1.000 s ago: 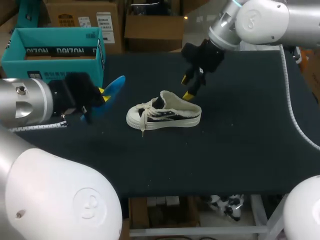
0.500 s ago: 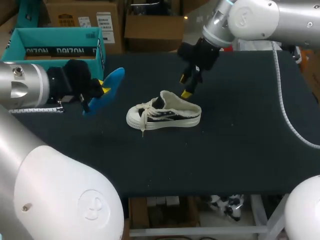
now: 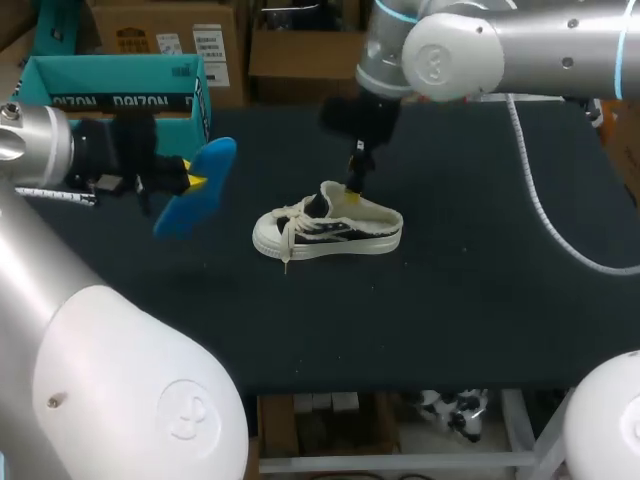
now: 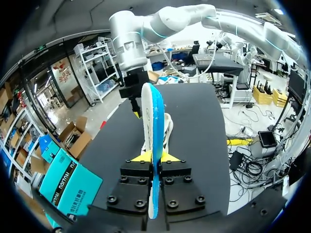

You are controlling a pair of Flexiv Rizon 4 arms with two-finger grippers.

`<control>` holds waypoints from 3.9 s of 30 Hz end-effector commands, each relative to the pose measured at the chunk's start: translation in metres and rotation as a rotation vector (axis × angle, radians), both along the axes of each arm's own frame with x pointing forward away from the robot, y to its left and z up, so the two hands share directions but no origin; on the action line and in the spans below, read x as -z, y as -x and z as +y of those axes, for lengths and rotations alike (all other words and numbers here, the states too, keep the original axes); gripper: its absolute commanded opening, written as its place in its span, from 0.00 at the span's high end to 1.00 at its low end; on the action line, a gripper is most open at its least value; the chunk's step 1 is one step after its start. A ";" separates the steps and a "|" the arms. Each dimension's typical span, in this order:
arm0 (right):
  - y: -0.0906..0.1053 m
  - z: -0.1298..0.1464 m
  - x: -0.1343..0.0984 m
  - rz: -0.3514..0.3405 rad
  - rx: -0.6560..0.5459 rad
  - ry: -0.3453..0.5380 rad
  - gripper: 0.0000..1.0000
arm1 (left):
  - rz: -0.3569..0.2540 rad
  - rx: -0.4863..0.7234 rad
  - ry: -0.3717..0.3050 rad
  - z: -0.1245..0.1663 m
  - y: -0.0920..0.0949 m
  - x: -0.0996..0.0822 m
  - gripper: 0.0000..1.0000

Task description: Open the shoe tongue, take the insole out of the shoe, put the insole back into the shoe, and pack the shoe into the shoebox

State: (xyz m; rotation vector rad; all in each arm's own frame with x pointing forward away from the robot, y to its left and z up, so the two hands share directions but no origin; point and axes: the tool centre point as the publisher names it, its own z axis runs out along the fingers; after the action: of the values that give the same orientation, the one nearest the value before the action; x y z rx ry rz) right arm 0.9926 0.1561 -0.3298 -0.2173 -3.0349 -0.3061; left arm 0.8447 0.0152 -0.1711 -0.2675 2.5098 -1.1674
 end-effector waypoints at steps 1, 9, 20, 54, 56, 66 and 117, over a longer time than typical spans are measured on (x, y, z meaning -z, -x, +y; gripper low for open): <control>0.002 0.006 0.010 -0.035 0.011 0.054 0.00 | 0.229 0.273 0.010 0.004 -0.005 0.002 1.00; -0.005 0.006 0.013 -0.068 0.007 0.071 0.92 | 0.242 0.262 0.000 0.004 -0.010 0.009 1.00; -0.006 0.003 0.006 -0.068 0.030 0.112 1.00 | 0.248 0.253 0.006 0.004 -0.018 0.013 1.00; 0.061 -0.009 -0.036 -0.041 0.665 -0.123 1.00 | 0.216 0.425 0.051 -0.021 -0.044 0.009 1.00; 0.066 -0.008 -0.040 -0.045 0.705 -0.140 1.00 | 0.218 0.440 0.054 -0.021 -0.046 0.009 1.00; 0.088 0.005 -0.052 -0.102 0.888 -0.278 1.00 | 0.220 0.510 0.060 -0.020 -0.058 0.003 1.00; 0.085 0.014 -0.095 0.045 0.776 0.155 0.00 | 0.250 0.533 0.057 0.020 -0.091 0.016 1.00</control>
State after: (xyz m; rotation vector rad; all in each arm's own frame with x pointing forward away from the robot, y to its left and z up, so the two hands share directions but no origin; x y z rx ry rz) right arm 0.9072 0.1649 -0.2356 -1.4464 -2.8416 -0.5391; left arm 0.9320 0.0315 -0.1847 -0.0553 2.5022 -1.3279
